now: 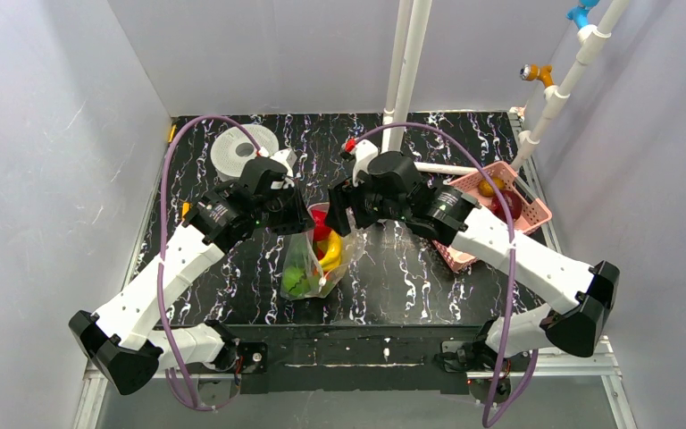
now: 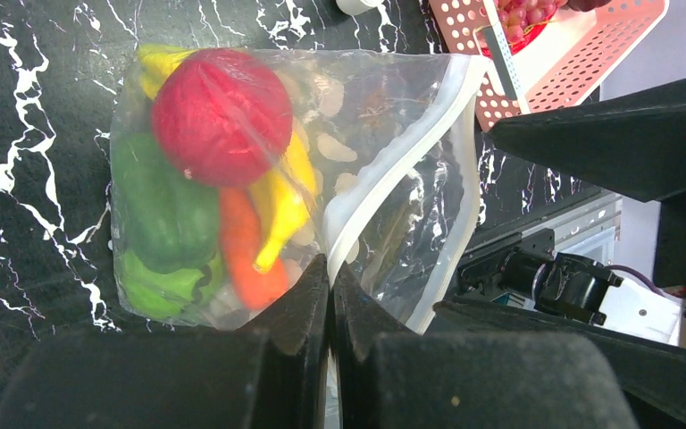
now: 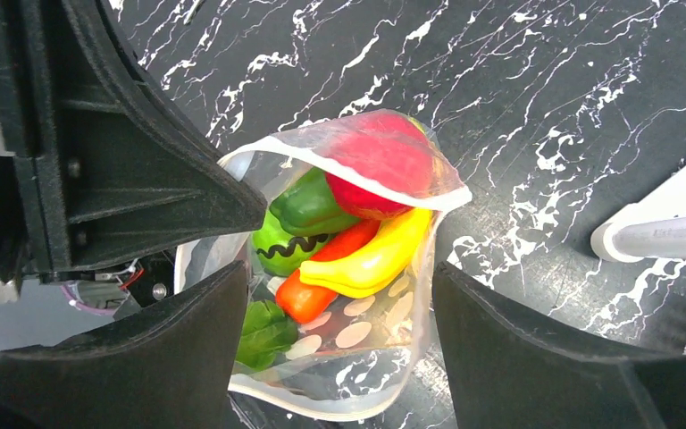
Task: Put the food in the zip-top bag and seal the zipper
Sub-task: Place the fake fruit in the zipper food storage bag, then pick up the fake fruit from the bin, then place the fake fruit in the zipper food storage bag, then pick up the fake fruit from the bin.
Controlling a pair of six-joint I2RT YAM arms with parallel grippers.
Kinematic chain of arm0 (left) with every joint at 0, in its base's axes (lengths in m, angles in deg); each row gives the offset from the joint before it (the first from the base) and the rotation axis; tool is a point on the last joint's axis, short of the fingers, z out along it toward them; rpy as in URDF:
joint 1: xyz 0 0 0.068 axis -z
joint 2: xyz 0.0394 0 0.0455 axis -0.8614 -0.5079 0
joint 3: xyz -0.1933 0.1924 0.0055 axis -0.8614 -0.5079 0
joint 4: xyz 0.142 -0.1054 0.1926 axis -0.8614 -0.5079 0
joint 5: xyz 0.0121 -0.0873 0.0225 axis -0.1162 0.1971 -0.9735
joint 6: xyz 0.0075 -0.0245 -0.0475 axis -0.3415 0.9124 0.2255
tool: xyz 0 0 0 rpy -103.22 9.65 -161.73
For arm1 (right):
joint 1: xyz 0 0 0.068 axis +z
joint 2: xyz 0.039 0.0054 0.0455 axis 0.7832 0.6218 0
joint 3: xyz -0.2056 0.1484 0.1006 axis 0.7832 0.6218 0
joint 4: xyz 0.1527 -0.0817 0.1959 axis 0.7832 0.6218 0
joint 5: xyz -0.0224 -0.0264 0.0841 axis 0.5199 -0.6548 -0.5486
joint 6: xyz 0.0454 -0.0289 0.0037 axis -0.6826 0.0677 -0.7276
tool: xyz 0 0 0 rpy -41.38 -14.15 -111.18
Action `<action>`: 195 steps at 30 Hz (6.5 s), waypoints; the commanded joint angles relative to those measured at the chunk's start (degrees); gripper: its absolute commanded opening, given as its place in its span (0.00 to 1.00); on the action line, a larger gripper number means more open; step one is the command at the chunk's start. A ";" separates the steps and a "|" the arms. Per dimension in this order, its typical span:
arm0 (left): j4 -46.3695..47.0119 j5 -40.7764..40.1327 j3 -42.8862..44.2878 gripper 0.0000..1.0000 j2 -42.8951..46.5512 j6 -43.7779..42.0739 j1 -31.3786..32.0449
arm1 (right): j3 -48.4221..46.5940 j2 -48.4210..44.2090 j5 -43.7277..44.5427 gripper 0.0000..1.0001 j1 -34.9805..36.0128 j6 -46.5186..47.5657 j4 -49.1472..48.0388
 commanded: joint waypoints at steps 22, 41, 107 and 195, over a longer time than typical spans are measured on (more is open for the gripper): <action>0.37 0.95 0.78 0.00 1.25 0.19 -0.16 | 23.04 -33.08 29.05 0.82 -21.41 -9.84 -3.33; -0.65 0.48 0.53 0.00 2.44 0.53 -0.17 | 15.75 -2.56 9.03 0.79 -48.74 -22.80 12.38; 1.00 2.43 -0.36 0.00 0.86 0.41 -0.13 | 29.71 -20.70 -35.55 0.02 -34.44 1.03 -3.97; 0.07 2.29 -0.25 0.00 1.40 1.86 -0.15 | 15.34 -6.36 14.39 0.98 -46.45 -17.87 14.79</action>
